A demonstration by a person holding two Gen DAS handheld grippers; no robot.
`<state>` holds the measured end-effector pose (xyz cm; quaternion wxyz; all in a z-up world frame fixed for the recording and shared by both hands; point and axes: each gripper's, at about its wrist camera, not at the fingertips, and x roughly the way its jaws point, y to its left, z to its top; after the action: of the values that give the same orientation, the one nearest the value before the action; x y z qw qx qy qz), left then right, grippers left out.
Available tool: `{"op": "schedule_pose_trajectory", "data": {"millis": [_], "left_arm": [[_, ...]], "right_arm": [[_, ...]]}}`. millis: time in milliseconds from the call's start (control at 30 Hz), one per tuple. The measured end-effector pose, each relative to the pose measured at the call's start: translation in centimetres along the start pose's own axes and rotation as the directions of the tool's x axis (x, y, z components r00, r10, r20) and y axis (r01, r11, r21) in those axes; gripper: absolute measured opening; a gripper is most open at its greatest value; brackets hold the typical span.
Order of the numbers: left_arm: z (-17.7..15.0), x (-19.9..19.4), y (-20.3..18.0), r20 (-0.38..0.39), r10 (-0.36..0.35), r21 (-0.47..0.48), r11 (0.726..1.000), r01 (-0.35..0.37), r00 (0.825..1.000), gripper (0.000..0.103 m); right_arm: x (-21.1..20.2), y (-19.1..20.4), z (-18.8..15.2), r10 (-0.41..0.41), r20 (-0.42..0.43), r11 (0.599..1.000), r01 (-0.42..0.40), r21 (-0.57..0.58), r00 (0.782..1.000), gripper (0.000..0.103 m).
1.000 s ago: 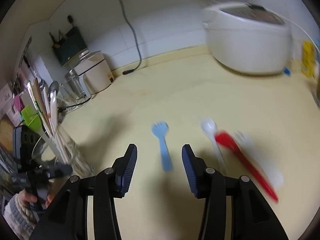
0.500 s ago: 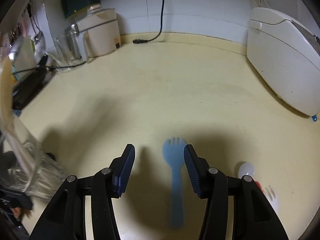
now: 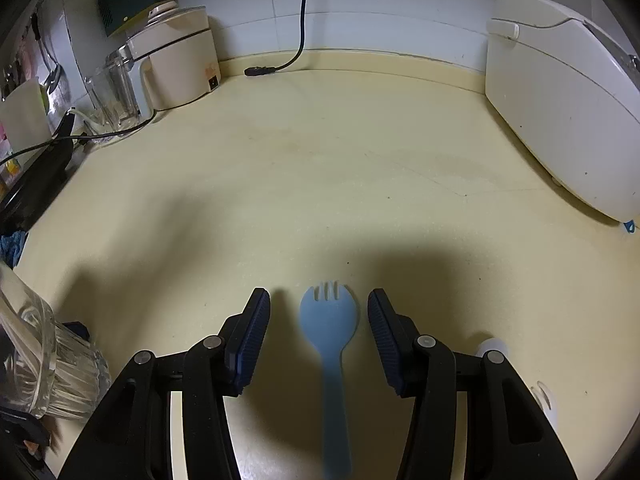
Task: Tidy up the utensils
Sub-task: 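Close the right gripper on the blue spork head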
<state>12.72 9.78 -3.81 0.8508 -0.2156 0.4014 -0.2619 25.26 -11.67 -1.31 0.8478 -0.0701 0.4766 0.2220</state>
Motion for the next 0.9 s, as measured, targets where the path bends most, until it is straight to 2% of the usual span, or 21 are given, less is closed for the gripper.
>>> {"op": "schedule_pose_trajectory", "data": {"millis": [633, 733, 800, 900], "left_arm": [[0.0, 0.0, 0.0, 0.000, 0.000, 0.000, 1.000, 0.000, 1.000, 0.100], [0.0, 0.0, 0.0, 0.000, 0.000, 0.000, 1.000, 0.000, 1.000, 0.100], [0.0, 0.0, 0.0, 0.000, 0.000, 0.000, 1.000, 0.000, 1.000, 0.100], [0.0, 0.0, 0.0, 0.000, 0.000, 0.000, 1.000, 0.000, 1.000, 0.100]], "right_arm": [[0.2, 0.7, 0.0, -0.066, -0.015, 0.997, 0.065, -0.027, 0.998, 0.052], [0.1, 0.3, 0.0, -0.073, -0.011, 0.997, 0.073, -0.014, 0.997, 0.044], [-0.1, -0.2, 0.0, -0.056, -0.005, 0.998, 0.056, 0.012, 0.998, 0.032], [-0.3, -0.8, -0.1, -0.019, 0.001, 0.999, 0.019, 0.043, 1.000, 0.030]]}}
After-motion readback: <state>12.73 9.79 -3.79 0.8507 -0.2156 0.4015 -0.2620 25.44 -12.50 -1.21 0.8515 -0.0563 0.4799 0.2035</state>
